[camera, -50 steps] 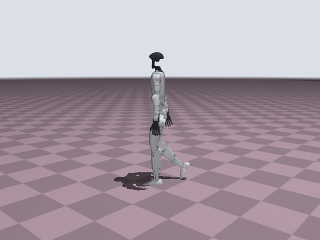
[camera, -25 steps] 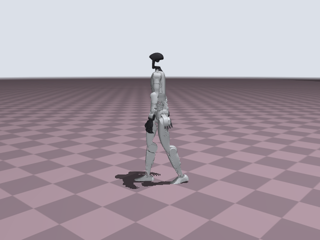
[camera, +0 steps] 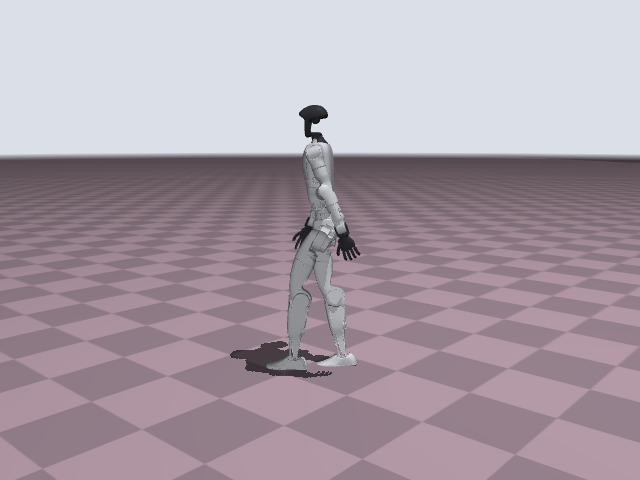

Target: Walk run

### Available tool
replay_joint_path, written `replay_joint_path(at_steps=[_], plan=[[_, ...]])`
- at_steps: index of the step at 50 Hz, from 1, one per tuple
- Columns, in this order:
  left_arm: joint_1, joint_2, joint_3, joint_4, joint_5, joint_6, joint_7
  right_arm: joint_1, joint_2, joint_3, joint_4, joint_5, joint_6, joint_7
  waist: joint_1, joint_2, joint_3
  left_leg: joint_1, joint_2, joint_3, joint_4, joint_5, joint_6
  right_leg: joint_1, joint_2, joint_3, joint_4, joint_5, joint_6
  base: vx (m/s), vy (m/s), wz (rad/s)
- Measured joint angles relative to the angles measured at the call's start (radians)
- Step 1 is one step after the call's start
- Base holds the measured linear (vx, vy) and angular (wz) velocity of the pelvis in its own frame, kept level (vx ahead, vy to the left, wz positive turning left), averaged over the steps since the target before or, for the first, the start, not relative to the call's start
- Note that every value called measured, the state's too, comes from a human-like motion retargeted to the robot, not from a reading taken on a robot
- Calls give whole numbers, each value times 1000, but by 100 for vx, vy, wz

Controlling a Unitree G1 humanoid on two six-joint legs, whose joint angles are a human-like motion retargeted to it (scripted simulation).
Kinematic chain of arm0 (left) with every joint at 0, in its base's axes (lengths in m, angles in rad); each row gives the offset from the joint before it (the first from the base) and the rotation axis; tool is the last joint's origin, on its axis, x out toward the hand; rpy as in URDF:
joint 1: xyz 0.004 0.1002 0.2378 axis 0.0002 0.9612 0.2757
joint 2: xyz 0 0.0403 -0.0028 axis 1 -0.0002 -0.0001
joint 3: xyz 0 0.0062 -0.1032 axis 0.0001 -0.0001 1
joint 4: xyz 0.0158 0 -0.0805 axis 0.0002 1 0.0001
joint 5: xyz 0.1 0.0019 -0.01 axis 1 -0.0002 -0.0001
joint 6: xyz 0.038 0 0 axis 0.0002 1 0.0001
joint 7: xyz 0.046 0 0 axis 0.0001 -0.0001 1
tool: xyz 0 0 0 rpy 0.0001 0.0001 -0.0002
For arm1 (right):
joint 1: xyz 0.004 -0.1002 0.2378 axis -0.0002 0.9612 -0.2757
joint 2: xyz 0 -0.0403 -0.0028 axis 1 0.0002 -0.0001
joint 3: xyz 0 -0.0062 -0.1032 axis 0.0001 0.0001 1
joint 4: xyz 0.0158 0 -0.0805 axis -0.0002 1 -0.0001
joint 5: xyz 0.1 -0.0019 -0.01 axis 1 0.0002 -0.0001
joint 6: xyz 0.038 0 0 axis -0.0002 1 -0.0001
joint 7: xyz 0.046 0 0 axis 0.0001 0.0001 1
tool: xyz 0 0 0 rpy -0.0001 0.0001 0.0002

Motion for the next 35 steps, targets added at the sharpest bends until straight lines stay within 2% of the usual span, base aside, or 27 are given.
replay_joint_path(at_steps=[3, 5, 8, 10, 12, 13, 15, 18, 19, 20, 22, 26, 29, 33, 35], plan=[[-18, -2, -29, -18, 49, -17, -5, -2, -2, -1, 39, 4, 6, 8, 18, 7, 18, 1, -45, -140, -158, 13, -84, 58, 30, 22, 7, -26, -10, 68, -18, -93], [-29, 0, -41, -41, 87, -28, -4, 7, 0, -5, 77, -5, 13, 13, 23, 1, 26, 11, -54, -166, -188, 16, -114, 85, 42, 41, 27, -39, -19, 66, -15, -76], [-47, 11, -54, -71, 128, -25, 6, 43, 3, -17, 147, -33, 33, 27, 34, 1, 9, 33, -49, -167, -139, 69, -82, 109, 58, 46, 60, -30, -15, 78, -13, -77], [-57, 21, -57, -79, 143, -19, 19, 84, 7, -24, 197, -52, 49, 37, 55, -10, -18, 46, -41, -122, -130, 107, -48, 118, 51, 46, 90, 11, 10, 80, -12, -99], [-75, 37, -49, -73, 141, -9, 29, 127, 15, -23, 251, -64, 66, 44, 49, -35, -46, 61, -48, -85, -107, 54, 3, 105, 22, 25, 145, 103, 70, 85, -13, -80], [-90, 46, -42, -66, 132, -2, 30, 144, 20, -20, 279, -66, 75, 48, 46, -46, -52, 65, -46, -80, -91, 32, 11, 96, 13, 29, 185, 171, 111, 80, -15, -79], [-123, 69, -41, -49, 98, 11, 24, 174, 27, -11, 334, -59, 87, 57, 30, -45, -53, 99, -27, -51, -85, -7, 23, 69, 27, 56, 287, 326, 227, 74, -16, -56], [-172, 106, -64, -35, 22, 5, 13, 200, 26, -4, 401, -56, 76, 98, -20, -8, -58, 158, 23, -59, -101, -66, 26, -34, 79, 27, 506, 459, 415, 62, -24, -51], [-191, 118, -71, -34, 3, 3, 10, 206, 27, -6, 409, -65, 80, 117, -19, 1, -59, 170, 50, -39, -97, -87, 20, -70, 83, -1, 567, 494, 435, 61, -39, -140], [-210, 130, -77, -33, -14, 3, 7, 211, 31, -12, 412, -78, 87, 137, -14, 9, -60, 180, 82, -16, -91, -108, 11, -107, 83, -35, 620, 529, 436, 43, -21, -140], [-256, 142, -90, -34, -21, 4, 8, 222, 33, -31, 394, -97, 109, 155, -28, 26, -48, 217, 81, 23, -98, -137, 29, -182, 50, -39, 717, 407, 405, 40, -1, -102], [-312, 161, -119, -77, 14, -13, 27, 250, 43, -48, 360, -70, 75, 128, -95, 62, -30, 295, 99, 48, -120, -183, 29, -314, -19, -125, 709, 244, 286, 45, -12, -39], [-325, 182, -143, -122, 30, -43, 39, 260, 50, -50, 344, -49, 61, 101, -148, 67, -28, 353, 92, 84, -134, -221, 24, -371, -88, -173, 553, 185, 240, 48, -18, -51], [-337, 207, -161, -157, 43, -70, 52, 250, 53, -56, 348, -14, 50, 71, -194, 52, -19, 443, 53, 136, -153, -267, 6, -394, -205, -321, 259, 191, 207, 51, -18, -71], [-349, 215, -165, -153, 51, -72, 56, 246, 58, -60, 354, 9, 24, 54, -208, 55, -18, 485, 47, 169, -161, -283, -12, -408, -232, -406, 136, 175, 195, 48, -17, -68]])
